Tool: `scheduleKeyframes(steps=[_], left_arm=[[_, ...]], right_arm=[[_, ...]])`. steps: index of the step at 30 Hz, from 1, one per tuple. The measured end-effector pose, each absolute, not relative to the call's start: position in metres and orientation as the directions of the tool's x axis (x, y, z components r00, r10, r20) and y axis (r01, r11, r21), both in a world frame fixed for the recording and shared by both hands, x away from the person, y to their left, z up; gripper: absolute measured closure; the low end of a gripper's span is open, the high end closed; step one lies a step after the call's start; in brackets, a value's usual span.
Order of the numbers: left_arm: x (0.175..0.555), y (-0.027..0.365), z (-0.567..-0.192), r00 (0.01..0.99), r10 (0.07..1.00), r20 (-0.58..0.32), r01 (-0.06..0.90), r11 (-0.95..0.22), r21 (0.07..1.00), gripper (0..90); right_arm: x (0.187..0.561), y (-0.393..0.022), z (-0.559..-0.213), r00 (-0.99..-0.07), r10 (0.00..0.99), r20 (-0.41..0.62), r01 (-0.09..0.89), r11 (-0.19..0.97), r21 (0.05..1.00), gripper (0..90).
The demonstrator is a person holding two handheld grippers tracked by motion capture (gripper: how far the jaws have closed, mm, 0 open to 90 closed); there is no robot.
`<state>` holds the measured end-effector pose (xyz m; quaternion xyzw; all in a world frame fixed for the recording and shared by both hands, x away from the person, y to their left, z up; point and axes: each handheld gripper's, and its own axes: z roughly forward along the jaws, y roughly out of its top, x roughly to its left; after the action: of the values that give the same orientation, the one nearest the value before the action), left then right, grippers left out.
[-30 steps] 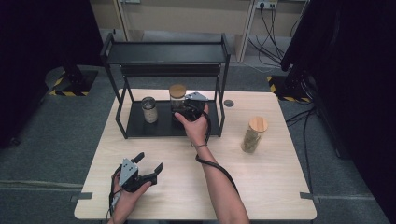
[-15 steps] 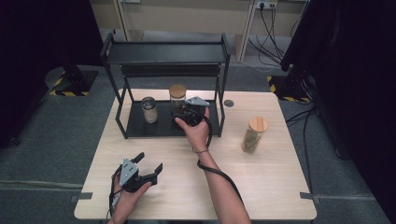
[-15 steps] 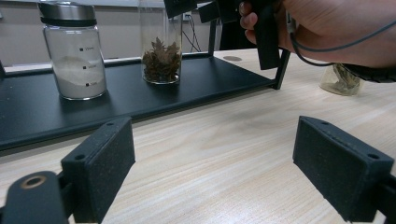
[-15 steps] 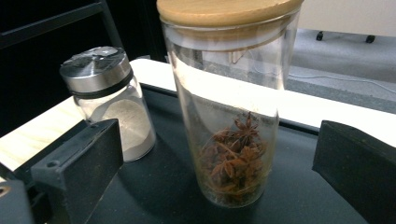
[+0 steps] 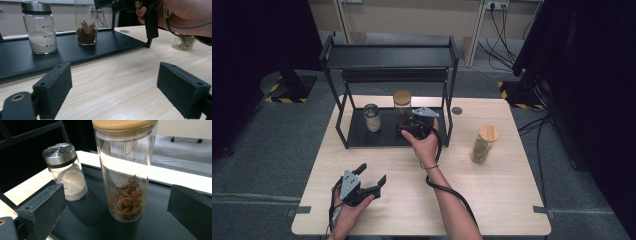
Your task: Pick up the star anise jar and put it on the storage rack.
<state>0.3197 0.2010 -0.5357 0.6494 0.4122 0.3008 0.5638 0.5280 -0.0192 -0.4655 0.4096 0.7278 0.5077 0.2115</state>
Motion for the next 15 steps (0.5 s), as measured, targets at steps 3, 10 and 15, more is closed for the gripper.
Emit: scheduleKeyframes(steps=[3, 10, 15], left_arm=[[0.320, 0.201, -0.536, 0.479, 0.875, -0.074, 0.197, -0.025, 0.980, 12.5], [0.320, 0.201, -0.536, 0.479, 0.875, -0.071, 0.194, -0.027, 0.981, 12.4], [0.320, 0.201, -0.536, 0.478, 0.875, -0.072, 0.194, -0.025, 0.981, 12.4]], right_arm=[[0.524, -0.020, -0.464, -0.579, 0.807, 0.113, 0.382, 0.147, 0.913, 1.9], [0.517, -0.023, -0.463, -0.584, 0.803, 0.119, 0.387, 0.147, 0.910, 1.9], [0.511, -0.026, -0.464, -0.585, 0.802, 0.121, 0.387, 0.145, 0.911, 1.9]])
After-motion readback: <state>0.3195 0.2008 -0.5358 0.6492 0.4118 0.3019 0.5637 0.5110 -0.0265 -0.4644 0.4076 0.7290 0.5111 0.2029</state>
